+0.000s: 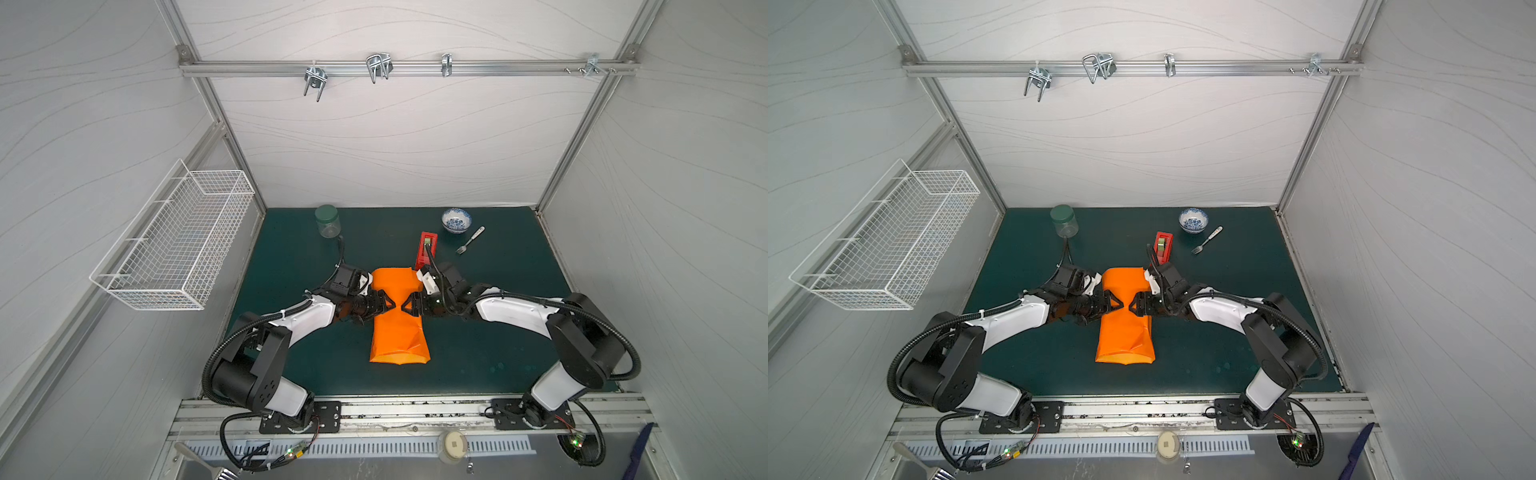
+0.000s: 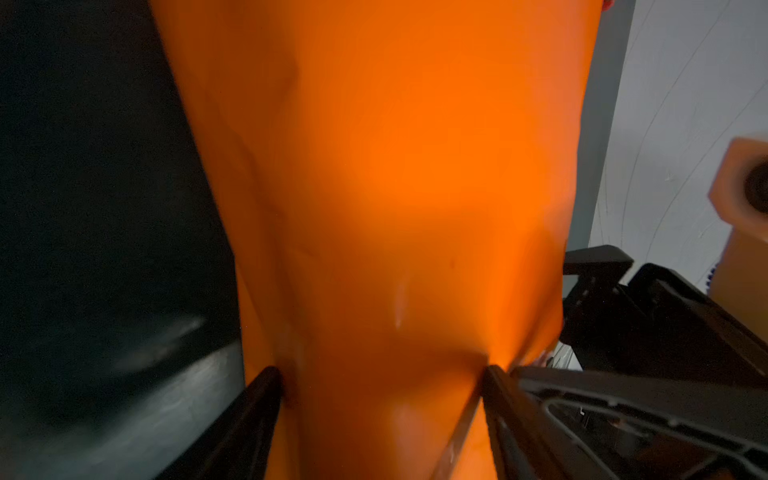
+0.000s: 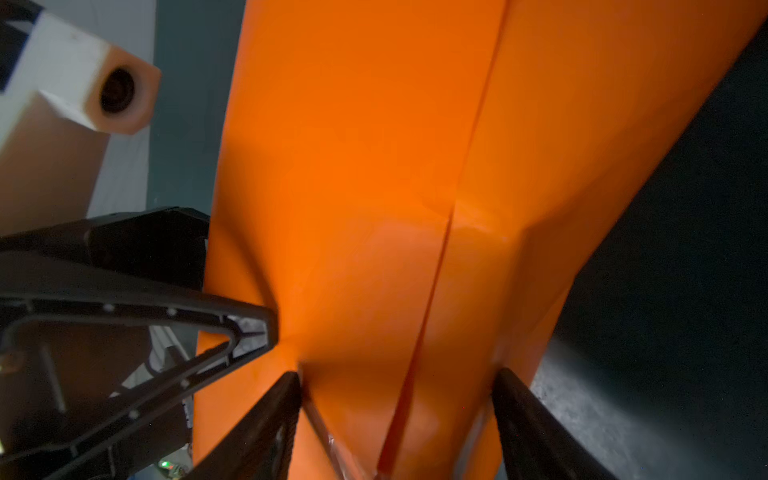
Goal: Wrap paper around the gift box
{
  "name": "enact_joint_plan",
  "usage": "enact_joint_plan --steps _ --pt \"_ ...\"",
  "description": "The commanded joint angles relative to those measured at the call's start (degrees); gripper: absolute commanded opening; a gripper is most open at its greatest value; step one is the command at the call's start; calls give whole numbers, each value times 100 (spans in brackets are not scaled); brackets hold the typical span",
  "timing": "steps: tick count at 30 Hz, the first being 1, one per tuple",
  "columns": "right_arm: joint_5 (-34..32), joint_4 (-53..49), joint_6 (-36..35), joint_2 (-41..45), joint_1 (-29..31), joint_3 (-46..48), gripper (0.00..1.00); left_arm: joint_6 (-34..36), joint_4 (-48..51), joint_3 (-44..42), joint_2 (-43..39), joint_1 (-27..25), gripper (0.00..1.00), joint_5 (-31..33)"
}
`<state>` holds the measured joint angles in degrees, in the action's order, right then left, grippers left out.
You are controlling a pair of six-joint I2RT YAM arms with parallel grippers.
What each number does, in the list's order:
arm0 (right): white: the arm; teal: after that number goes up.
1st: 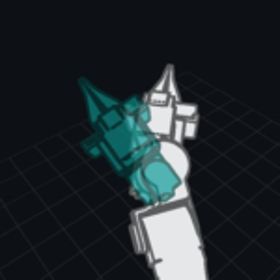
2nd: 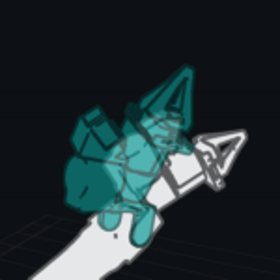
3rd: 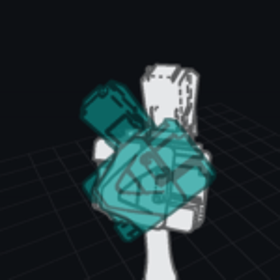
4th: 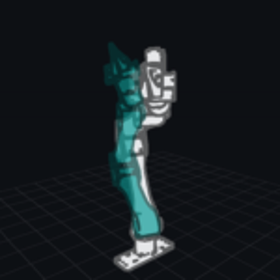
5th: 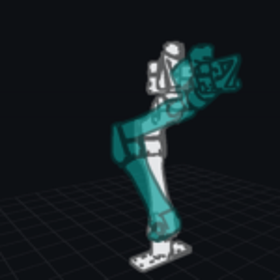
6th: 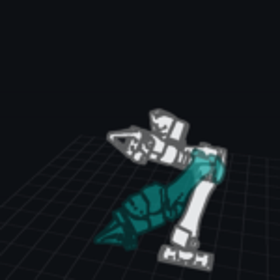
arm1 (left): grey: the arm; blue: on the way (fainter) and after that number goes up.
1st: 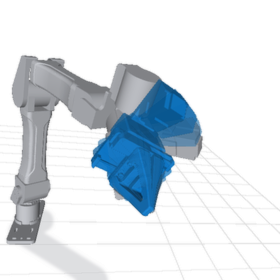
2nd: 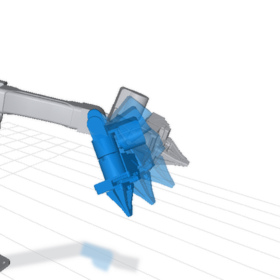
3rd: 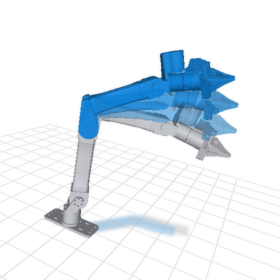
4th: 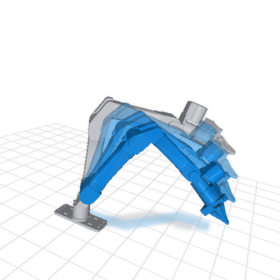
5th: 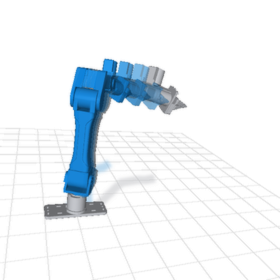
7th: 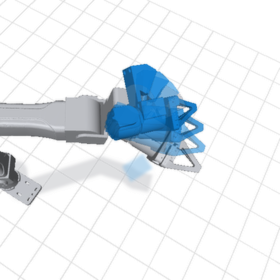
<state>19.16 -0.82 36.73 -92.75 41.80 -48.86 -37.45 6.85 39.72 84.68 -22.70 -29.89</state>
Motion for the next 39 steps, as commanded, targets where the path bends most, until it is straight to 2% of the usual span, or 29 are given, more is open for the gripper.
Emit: enact_joint_plan --steps 1,4,7,13,21,26,29,34,36,39 --pt "904 363 126 276 -439 213 81 -220 385 27 71 -68 80 87" --pt "789 -36 -175 862 -636 413 88 -376 375 194 -84 -53 83 73" --pt "871 244 18 953 -629 674 89 -459 420 272 -311 33 85 63" --pt "864 567 145 310 -366 226 85 -493 543 94 -703 178 89 53" --pt "923 708 245 -466 -113 -493 81 -614 378 73 -535 178 80 -272" --pt "996 728 245 -991 -96 -1017 80 -534 457 192 -410 354 80 25" --pt "912 414 -16 -1111 -161 -1331 80 -456 539 360 -246 504 80 166" --pt "813 -318 -795 -490 -426 -1152 87 -359 795 357 -703 519 83 360" --pt "662 -691 -1211 -68 -414 -916 93 -292 976 198 -1096 521 85 502" --pt "527 -940 -1537 488 -218 -444 96 -295 1150 -157 -1735 513 87 541"
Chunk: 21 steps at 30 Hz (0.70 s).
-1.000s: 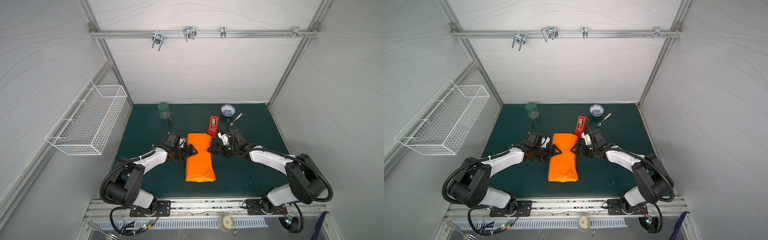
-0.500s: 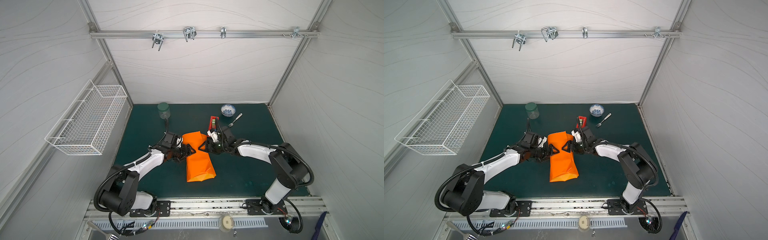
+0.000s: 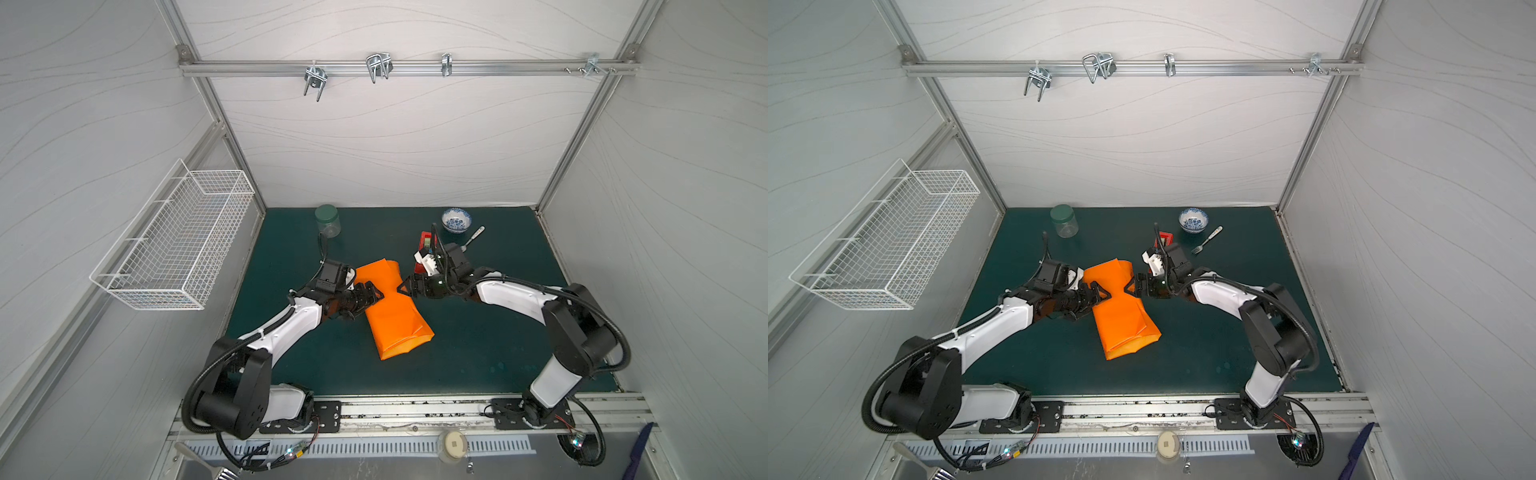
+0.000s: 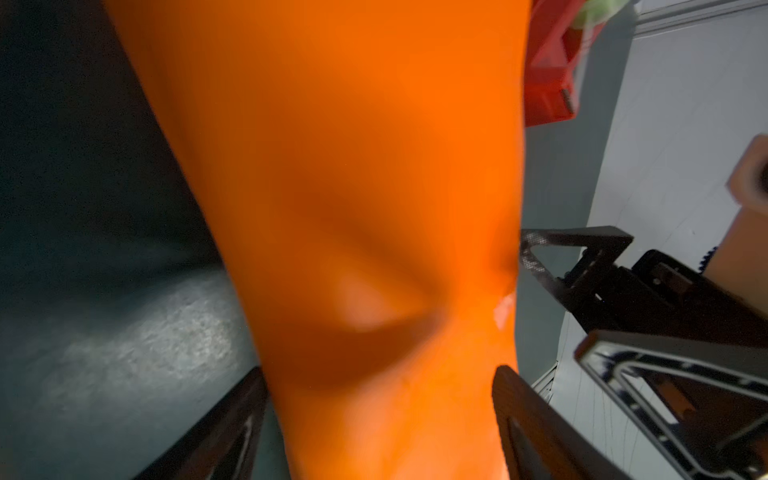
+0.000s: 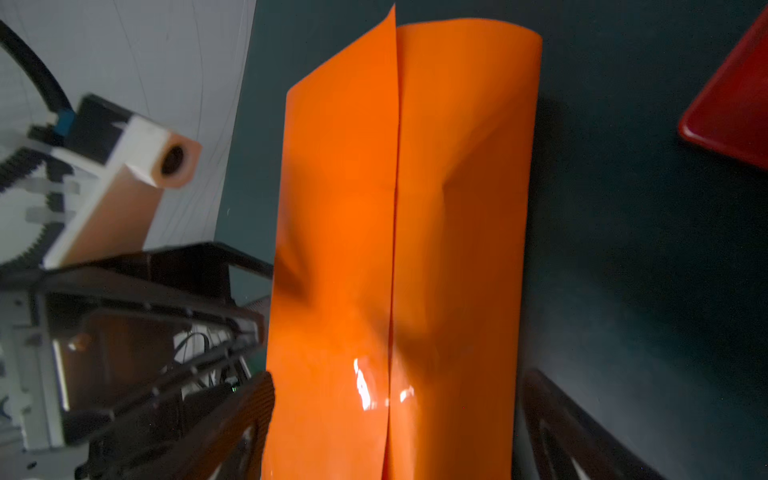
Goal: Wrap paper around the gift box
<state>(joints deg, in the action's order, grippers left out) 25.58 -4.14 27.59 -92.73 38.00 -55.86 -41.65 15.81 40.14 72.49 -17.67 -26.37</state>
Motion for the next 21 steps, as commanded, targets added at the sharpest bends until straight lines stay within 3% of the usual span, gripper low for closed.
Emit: enact_joint_plan --steps 1,8,10,16,21 --pt "-217 -695 -720 602 254 374 96 100 279 -364 -743 -5 87 186" --pt "-539 -839 -939 890 593 811 93 -176 762 -1358 -2317 -841 86 800" --pt "-415 -722 -940 804 616 839 89 -247 537 -1479 -2429 -902 85 602" --pt "-550 -672 -1010 531 712 869 76 -10 308 -1306 -1977 -1352 84 488" --pt "-689 -501 -1013 355 769 910 68 156 287 -1122 -1359 -1675 82 889"
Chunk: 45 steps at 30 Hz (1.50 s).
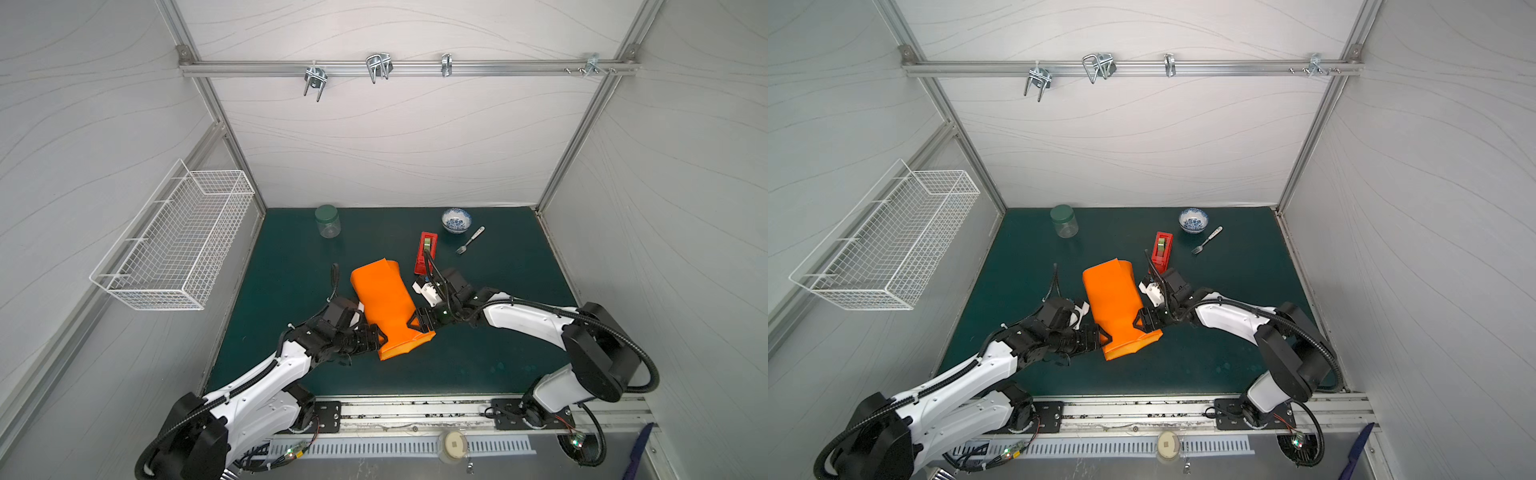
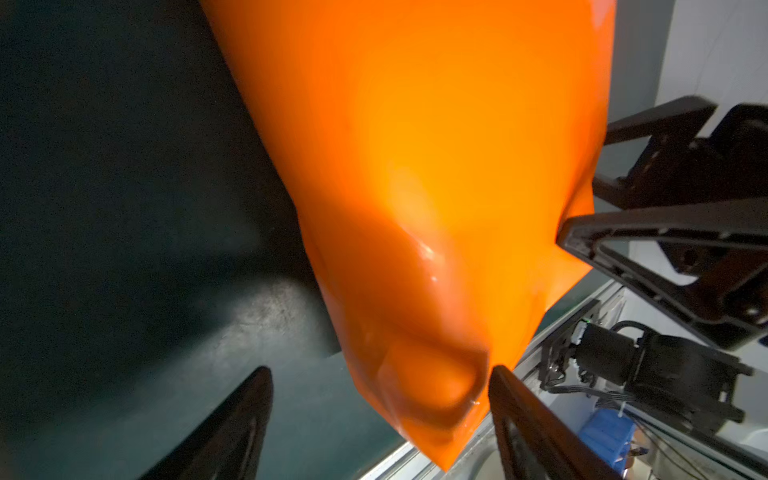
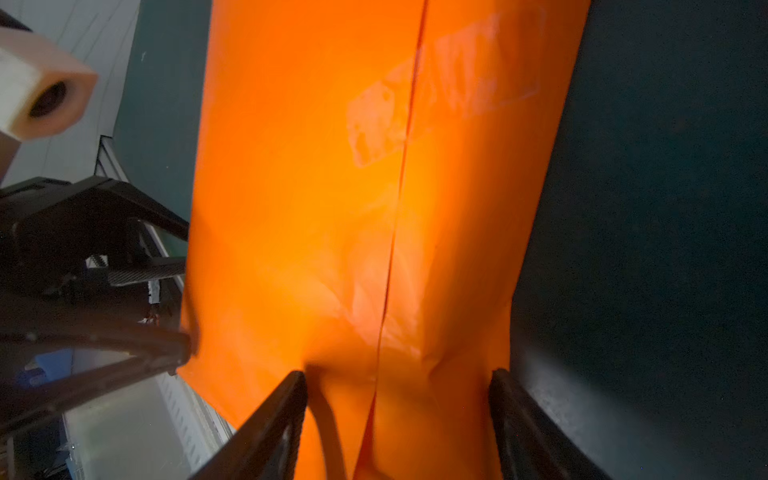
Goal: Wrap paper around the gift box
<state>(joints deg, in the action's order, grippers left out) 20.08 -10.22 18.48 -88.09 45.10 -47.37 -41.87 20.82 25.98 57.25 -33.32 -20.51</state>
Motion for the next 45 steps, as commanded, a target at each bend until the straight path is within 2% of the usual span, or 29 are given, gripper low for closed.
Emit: enact_joint_plan --steps 1,12,19,24,29,33,39,45 --pt "-176 134 -101 -155 81 62 67 188 -267 270 243 -126 82 372" --pt "-771 531 8 -429 429 130 57 366 -628 169 746 -131 73 1063" --pt "-1214 1067 588 -364 706 348 50 492 -569 187 856 -128 70 1737" --pt "-1939 1083 611 -345 916 419 48 592 -570 165 1003 -131 68 1780" --pt "-2185 1154 669 -258 952 475 46 592 -673 83 1016 -131 66 1692" --pt "-2340 1189 790 -273 1022 475 42 561 -693 83 998 -146 58 1579" --pt "-2545 1136 955 -348 1128 422 37 467 -657 65 960 -203 40 1559" --pt "-2685 1031 1172 -379 1208 363 34 350 -596 99 1048 -263 29 1725"
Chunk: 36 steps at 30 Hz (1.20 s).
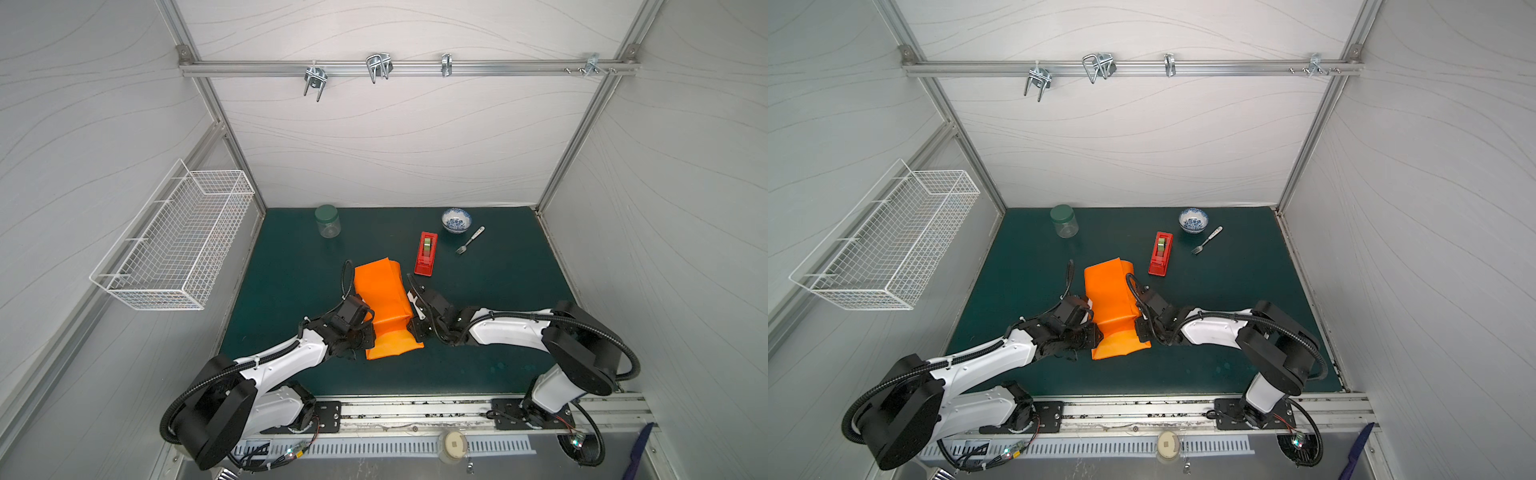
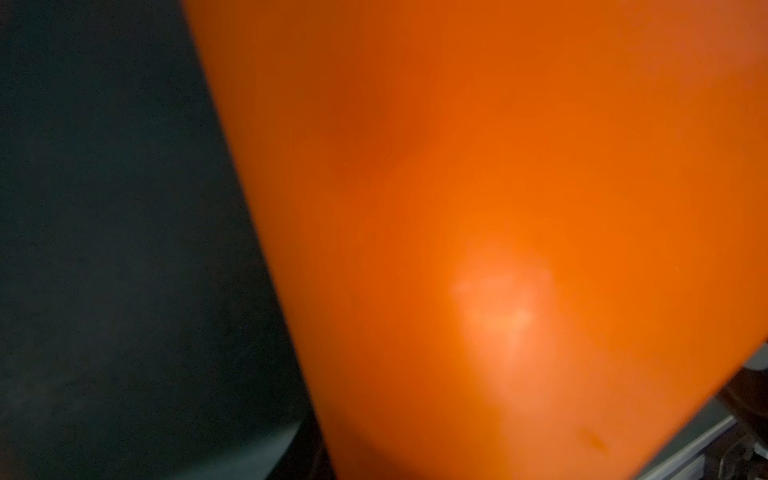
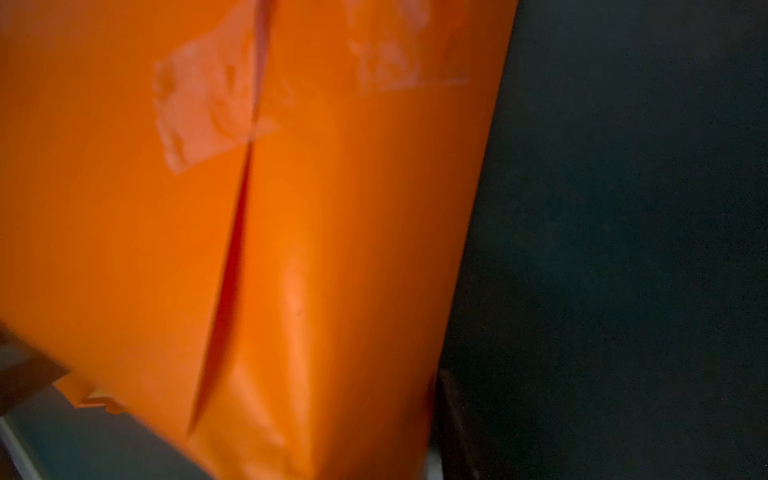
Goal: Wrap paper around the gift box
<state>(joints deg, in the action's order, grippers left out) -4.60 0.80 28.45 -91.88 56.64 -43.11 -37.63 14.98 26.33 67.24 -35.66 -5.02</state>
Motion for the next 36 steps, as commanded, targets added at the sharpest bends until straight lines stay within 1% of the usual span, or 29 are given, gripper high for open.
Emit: enact_joint_plan --steps 1,8,15,19,21,24,28,31,33,36 --pt "-247 -79 228 -12 74 -66 34 -87 -17 69 76 -33 27 193" --pt "-615 -356 407 47 220 -101 33 -104 22 229 255 -72 17 264" --pt "-770 -419 557 20 277 -118 26 -93 90 344 317 -80 9 284" --pt "-779 -441 605 -15 294 -186 22 -77 126 415 328 -77 8 282" --pt "-787 -449 635 -58 295 -224 20 -68 134 432 336 -78 8 274" --pt "-825 -491 680 -67 290 -243 21 -74 155 418 320 -80 14 159" --pt "-859 -604 696 51 294 -168 27 -192 207 213 155 -80 27 -24" --pt "-817 -660 723 158 311 -95 33 -284 289 46 -80 -75 33 -90" --pt "-814 -686 759 229 337 -33 35 -323 326 -37 -219 -76 33 -91" --pt "-836 -704 794 267 373 13 34 -348 353 -66 -285 -78 27 -120"
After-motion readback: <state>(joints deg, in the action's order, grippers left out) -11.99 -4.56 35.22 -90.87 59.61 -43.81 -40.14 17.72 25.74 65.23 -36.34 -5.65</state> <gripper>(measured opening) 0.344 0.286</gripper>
